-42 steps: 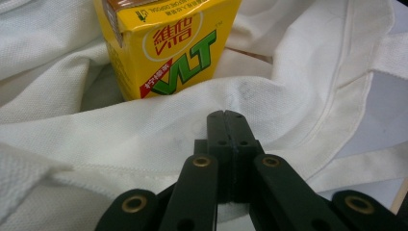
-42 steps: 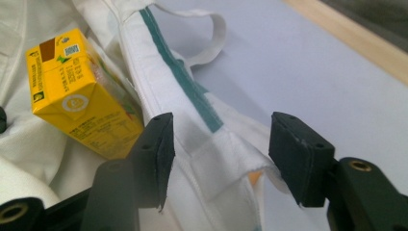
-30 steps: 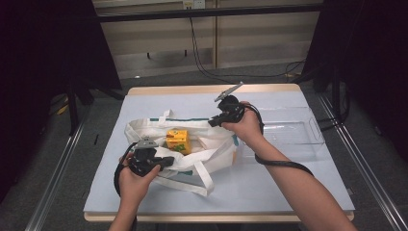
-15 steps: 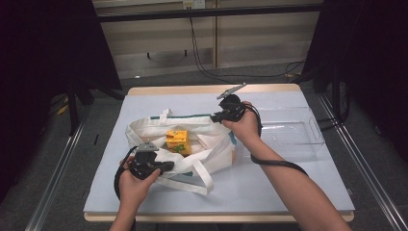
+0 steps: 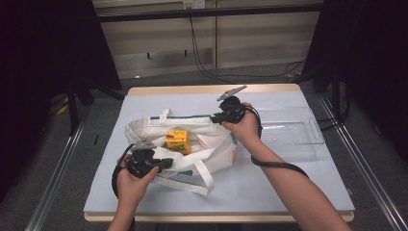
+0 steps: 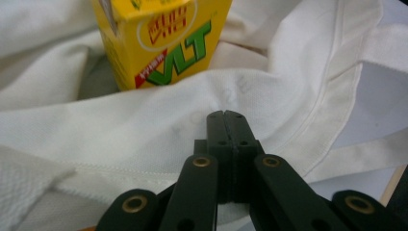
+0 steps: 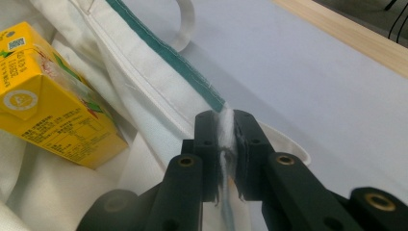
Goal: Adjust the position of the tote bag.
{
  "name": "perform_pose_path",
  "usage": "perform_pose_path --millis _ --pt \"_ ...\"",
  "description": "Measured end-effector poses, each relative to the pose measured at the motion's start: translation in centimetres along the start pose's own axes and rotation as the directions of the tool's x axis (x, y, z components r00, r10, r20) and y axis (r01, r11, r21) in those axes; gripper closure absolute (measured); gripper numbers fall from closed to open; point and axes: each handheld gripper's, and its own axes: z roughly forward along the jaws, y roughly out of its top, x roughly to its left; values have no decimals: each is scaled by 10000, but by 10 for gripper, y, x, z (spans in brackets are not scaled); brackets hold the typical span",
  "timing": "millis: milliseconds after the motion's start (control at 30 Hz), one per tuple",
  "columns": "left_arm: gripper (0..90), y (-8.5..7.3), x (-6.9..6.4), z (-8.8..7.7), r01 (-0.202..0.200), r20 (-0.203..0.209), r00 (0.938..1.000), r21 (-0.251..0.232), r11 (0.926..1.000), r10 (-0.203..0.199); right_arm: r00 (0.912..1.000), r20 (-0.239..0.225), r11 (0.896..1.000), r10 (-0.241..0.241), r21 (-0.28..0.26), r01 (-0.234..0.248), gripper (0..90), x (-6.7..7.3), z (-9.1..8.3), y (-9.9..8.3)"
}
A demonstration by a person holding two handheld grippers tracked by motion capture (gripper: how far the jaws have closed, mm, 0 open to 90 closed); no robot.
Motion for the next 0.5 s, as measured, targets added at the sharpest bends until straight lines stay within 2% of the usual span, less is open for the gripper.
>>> perform_pose_path --millis 233,267,367,400,500 --pt "899 13 1 -3 13 -290 9996 -348 9994 -23 9999 -9 9999 -167 -35 167 809 2 -2 0" --pt "899 15 1 -3 -83 -321 9995 -342 9994 72 9998 54 9998 -170 -34 171 809 2 -3 0" --pt "890 20 2 -7 -291 -839 9961 -278 9992 266 9998 67 9998 -204 -18 204 809 3 -3 0" --pt "887 21 4 -8 -87 -858 9963 -455 9989 47 9998 74 9998 -210 -15 210 809 3 -4 0" --pt "886 20 15 -14 179 -1109 9935 -625 9979 -247 9998 3 9997 -223 -53 223 809 3 -4 0"
